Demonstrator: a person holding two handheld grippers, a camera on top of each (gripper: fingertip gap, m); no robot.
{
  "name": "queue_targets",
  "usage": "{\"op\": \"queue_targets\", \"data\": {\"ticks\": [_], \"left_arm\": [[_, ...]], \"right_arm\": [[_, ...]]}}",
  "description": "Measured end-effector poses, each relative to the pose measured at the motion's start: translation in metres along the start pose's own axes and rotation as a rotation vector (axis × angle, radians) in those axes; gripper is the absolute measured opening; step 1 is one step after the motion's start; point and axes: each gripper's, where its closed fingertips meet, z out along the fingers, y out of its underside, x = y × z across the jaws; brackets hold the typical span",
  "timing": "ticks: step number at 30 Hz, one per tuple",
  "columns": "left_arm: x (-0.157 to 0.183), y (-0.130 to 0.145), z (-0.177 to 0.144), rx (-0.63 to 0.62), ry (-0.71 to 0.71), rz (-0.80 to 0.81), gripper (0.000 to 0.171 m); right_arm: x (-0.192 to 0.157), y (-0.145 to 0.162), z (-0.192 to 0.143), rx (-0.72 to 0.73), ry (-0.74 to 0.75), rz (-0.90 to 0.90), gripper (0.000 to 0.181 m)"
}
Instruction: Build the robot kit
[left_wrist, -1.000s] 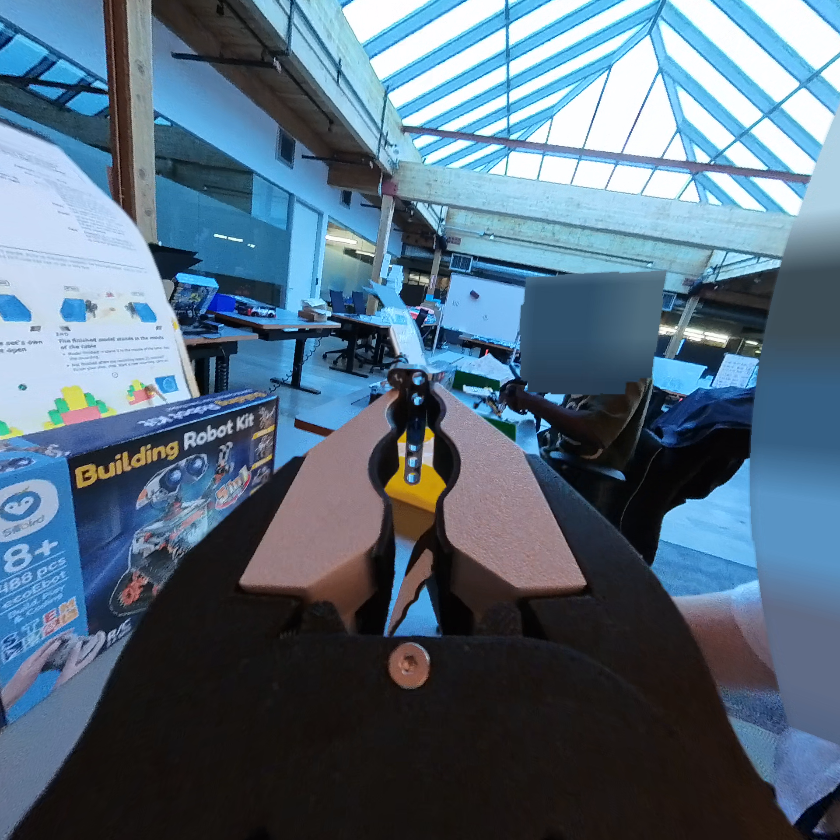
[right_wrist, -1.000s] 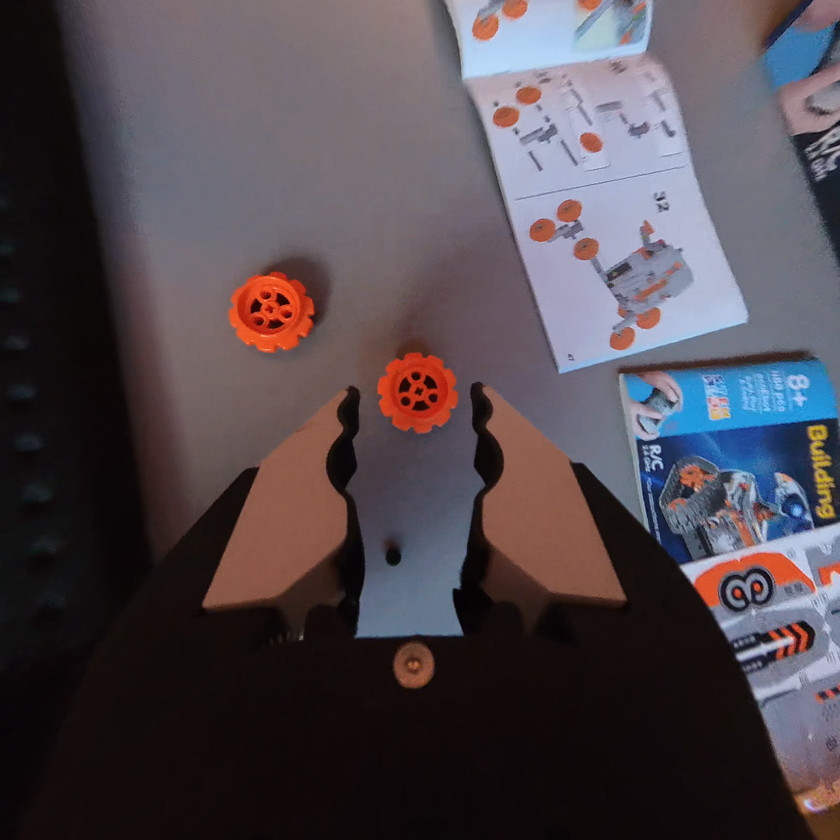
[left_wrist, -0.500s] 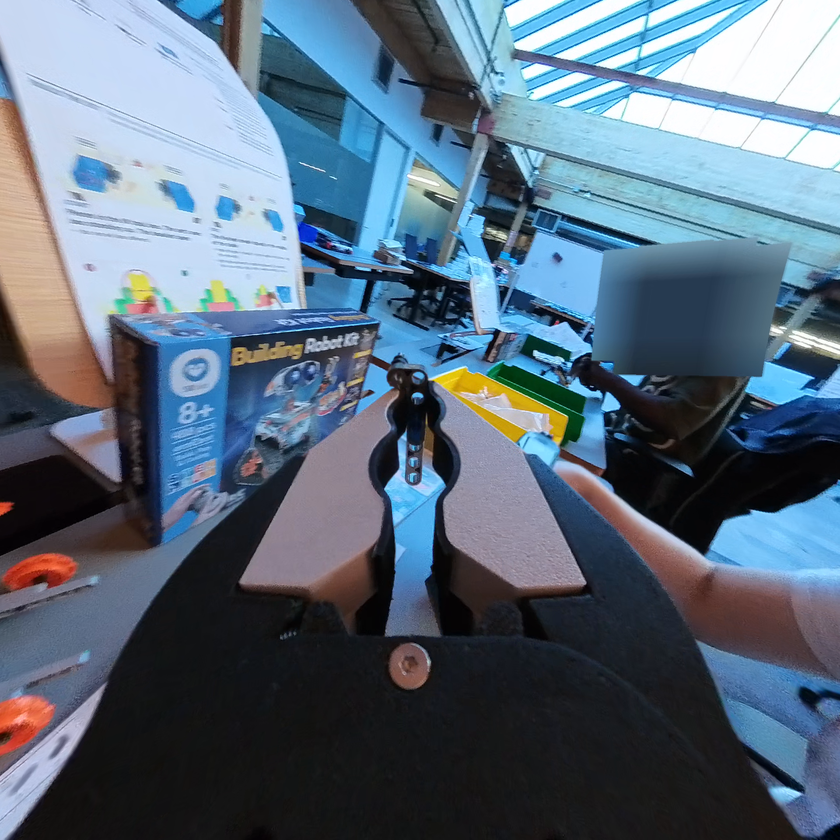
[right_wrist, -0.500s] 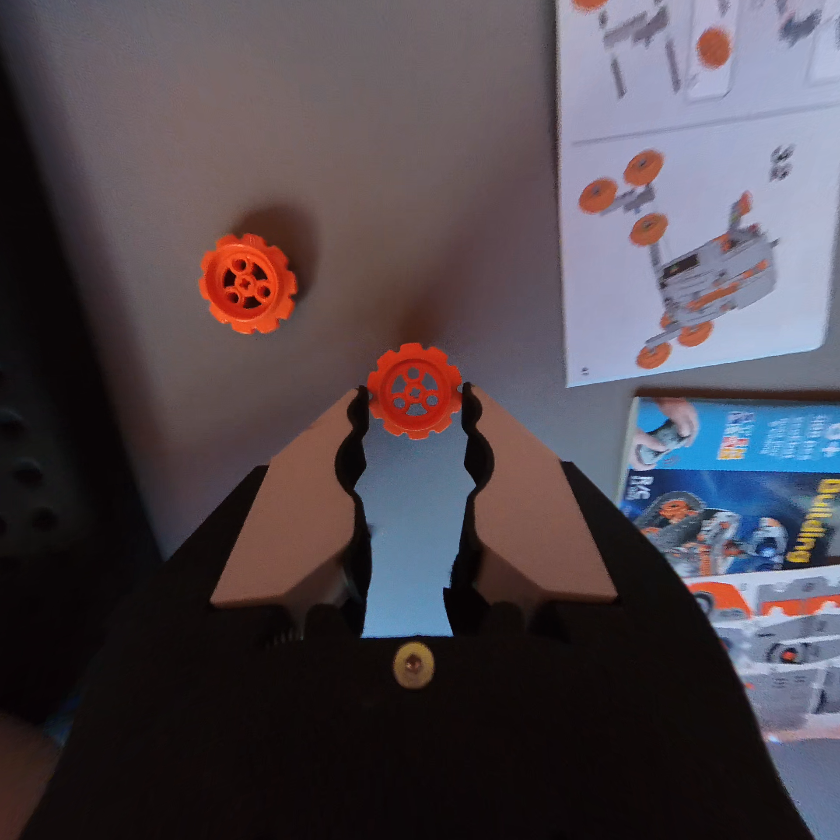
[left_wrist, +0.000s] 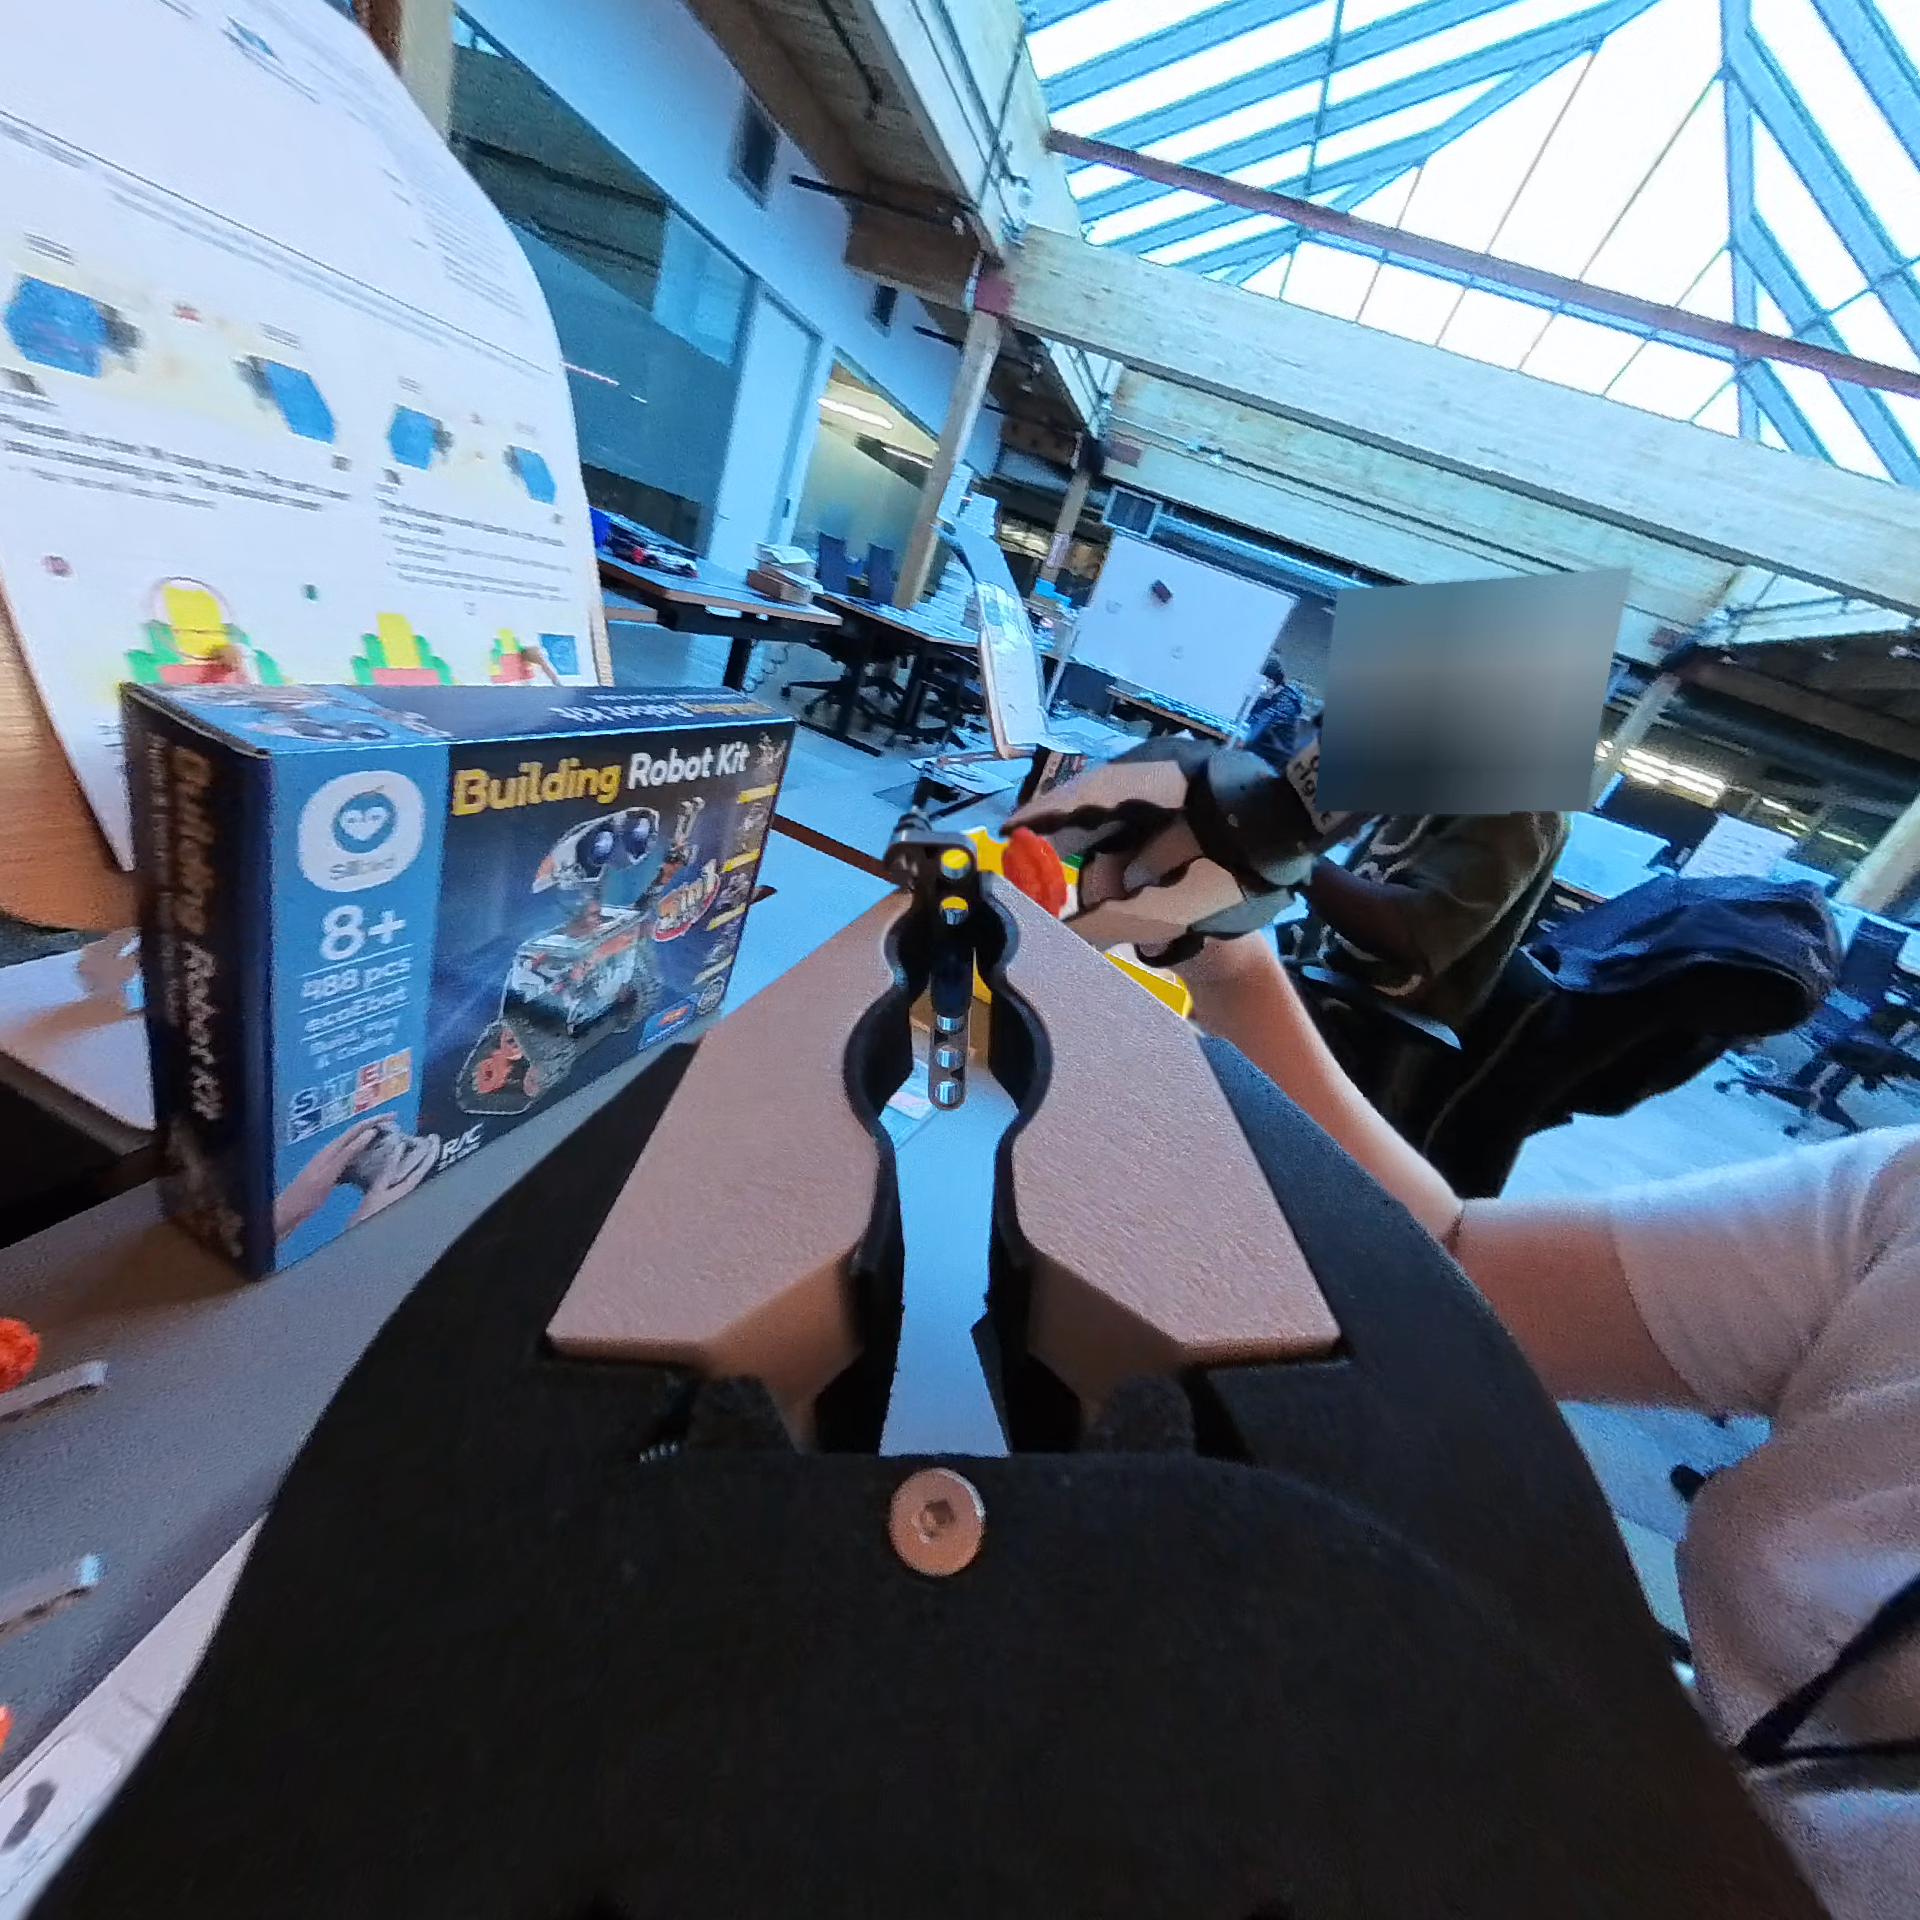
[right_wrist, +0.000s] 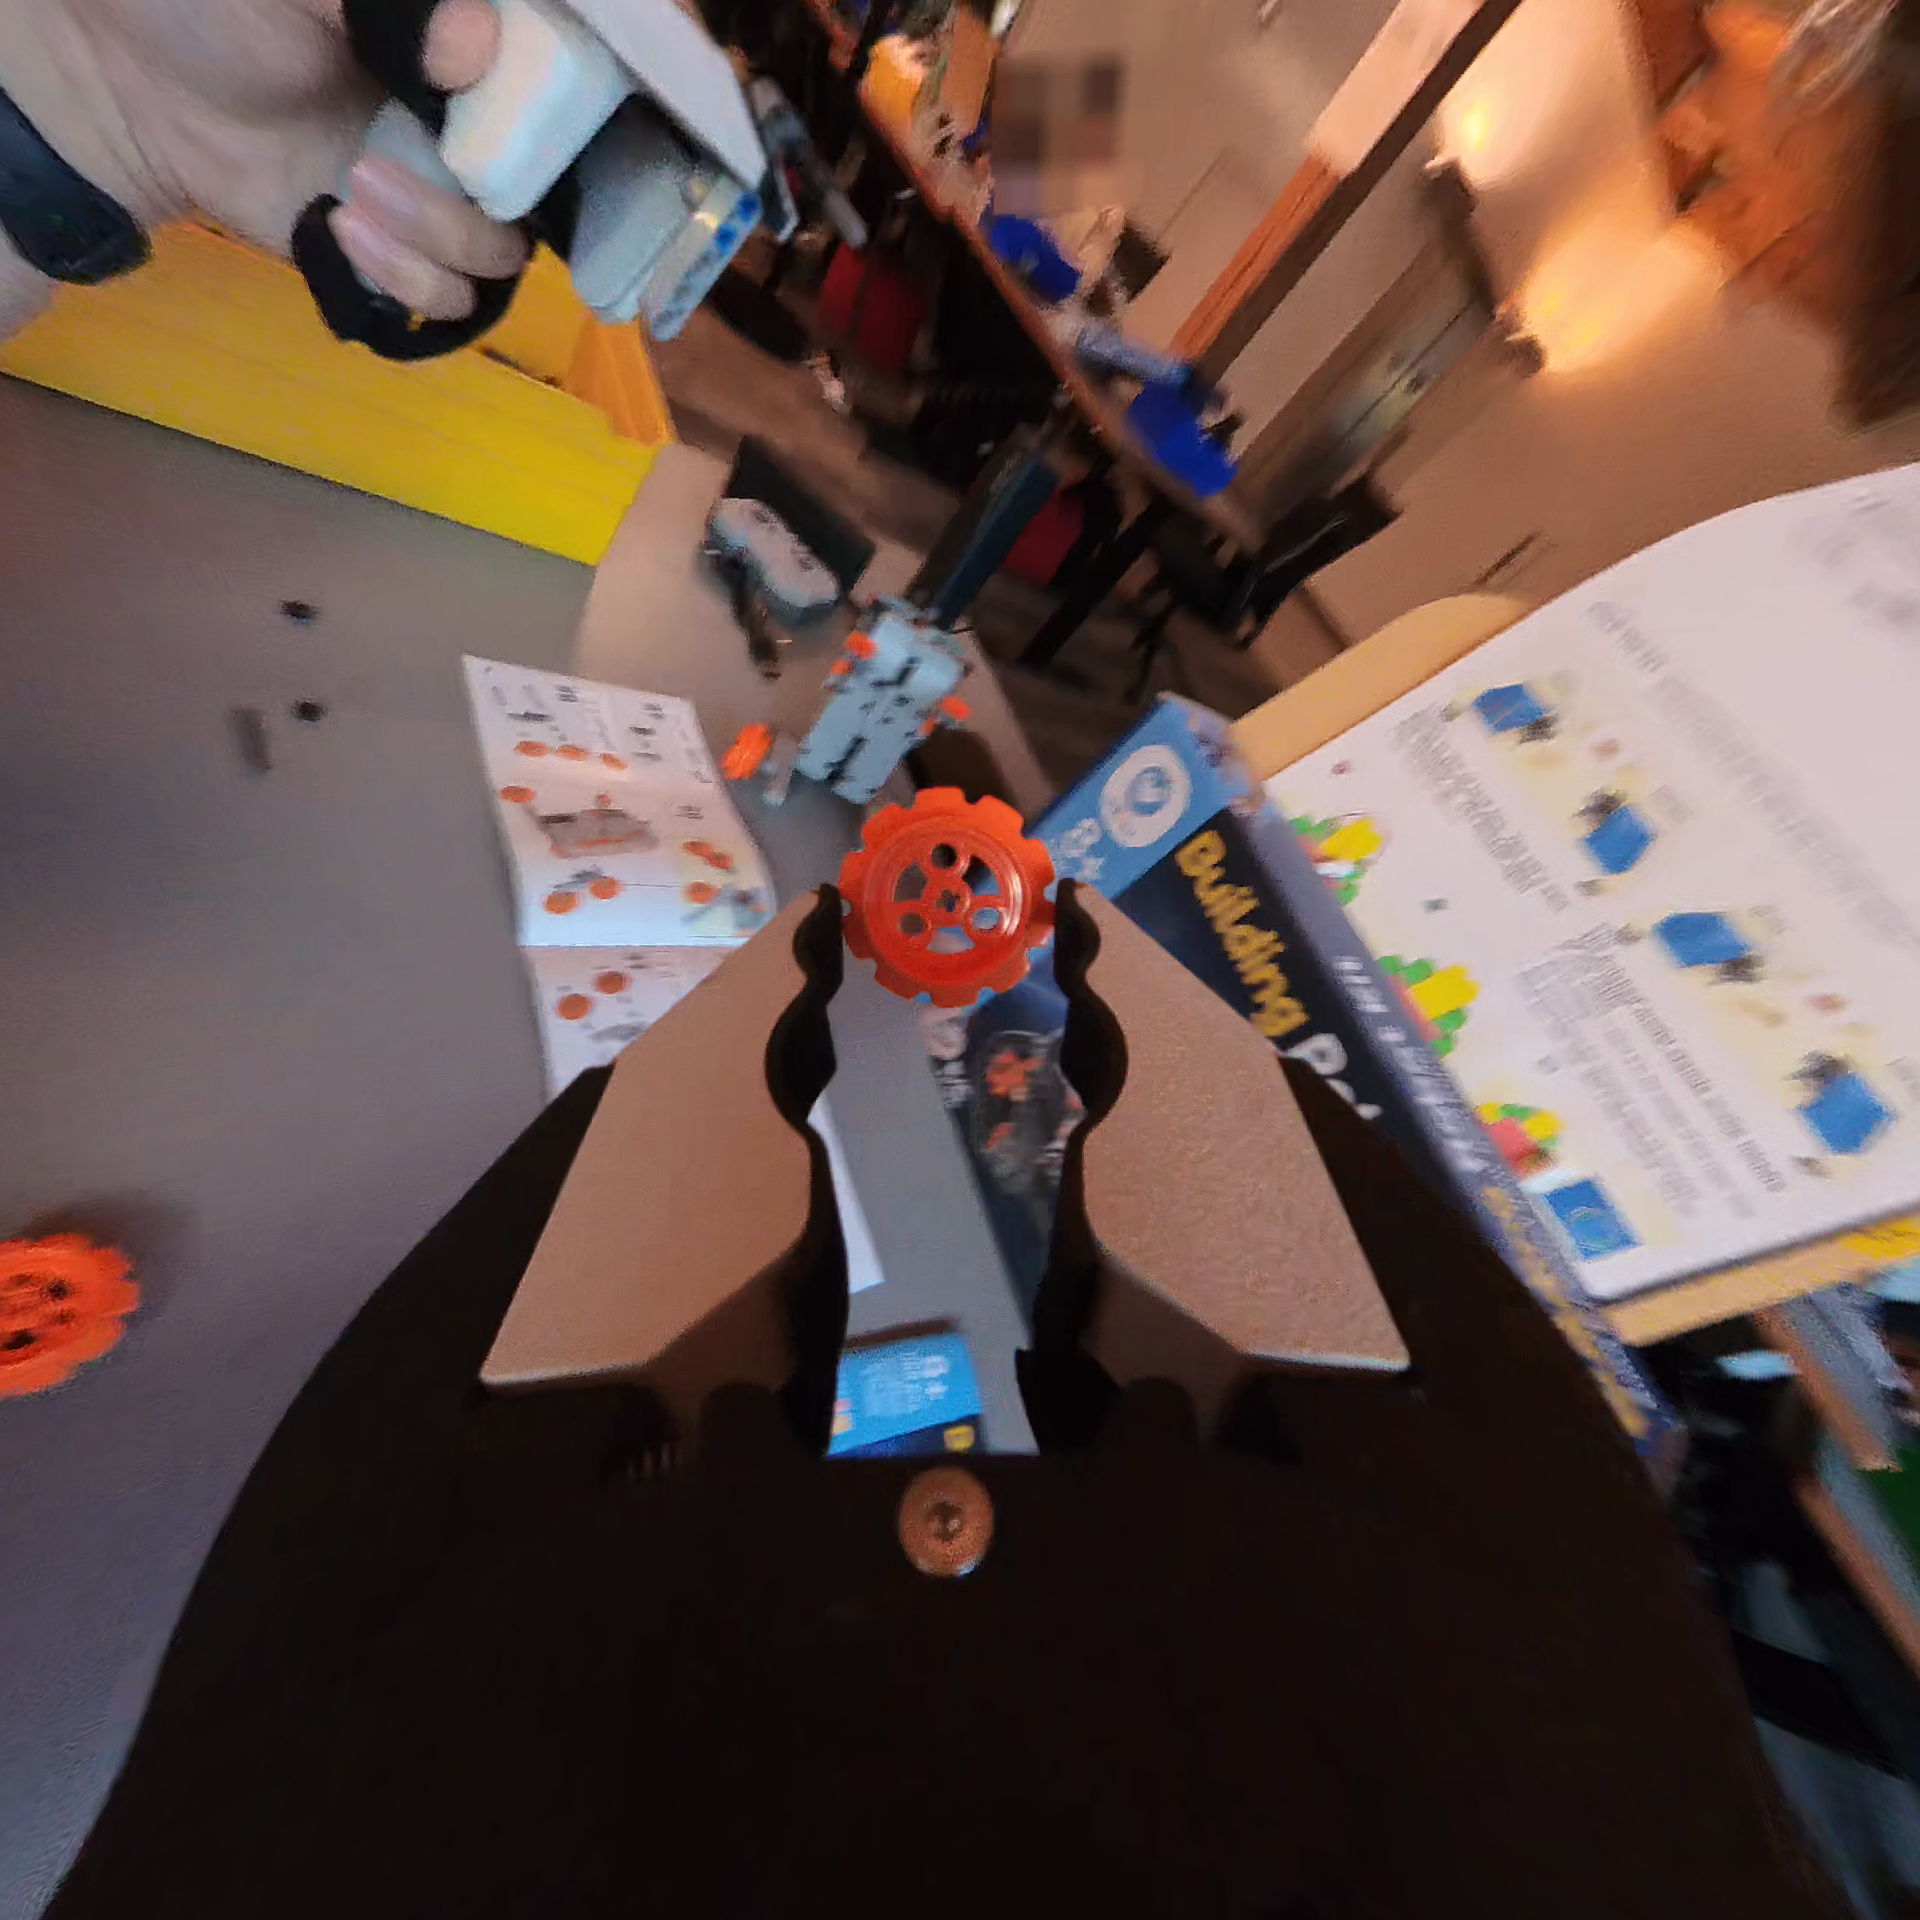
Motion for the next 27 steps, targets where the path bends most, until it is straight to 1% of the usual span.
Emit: {"op": "queue_targets", "data": {"ticks": [2,4,7,9,11,12,14,18,21,27], "left_arm": [[-0.002,0.009,0.01,-0.03,0.013,0.017,0.004],[-0.005,0.02,0.02,-0.075,0.005,0.065,0.004],[-0.004,0.034,0.029,-0.123,0.004,0.206,0.004],[0.001,0.041,0.032,-0.136,0.024,0.3,0.004],[0.001,0.045,0.033,-0.146,0.031,0.33,0.004],[0.0,0.046,0.032,-0.155,0.029,0.315,0.004],[-0.003,0.045,0.028,-0.147,0.042,0.26,0.004],[-0.01,0.029,0.008,-0.055,0.048,0.139,0.004],[-0.017,0.022,-0.011,-0.021,0.021,0.103,0.004],[-0.026,0.023,-0.035,-0.024,-0.02,0.045,0.004]], "right_arm": [[0.011,0.002,-0.003,0.005,0.082,-0.029,0.039],[0.009,-0.002,-0.003,0.046,0.109,-0.062,0.039],[0.0,-0.007,0.007,0.087,0.149,-0.146,0.039],[0.0,-0.005,0.017,0.056,0.213,-0.251,0.039],[-0.003,0.0,0.029,0.014,0.234,-0.315,0.039],[-0.007,0.003,0.035,-0.001,0.226,-0.318,0.039],[-0.015,0.004,0.042,0.014,0.205,-0.314,0.039],[-0.022,0.008,0.049,0.0,0.18,-0.316,0.039],[-0.026,0.008,0.05,0.005,0.165,-0.308,0.039],[-0.032,0.012,0.056,-0.002,0.138,-0.294,0.039]]}}
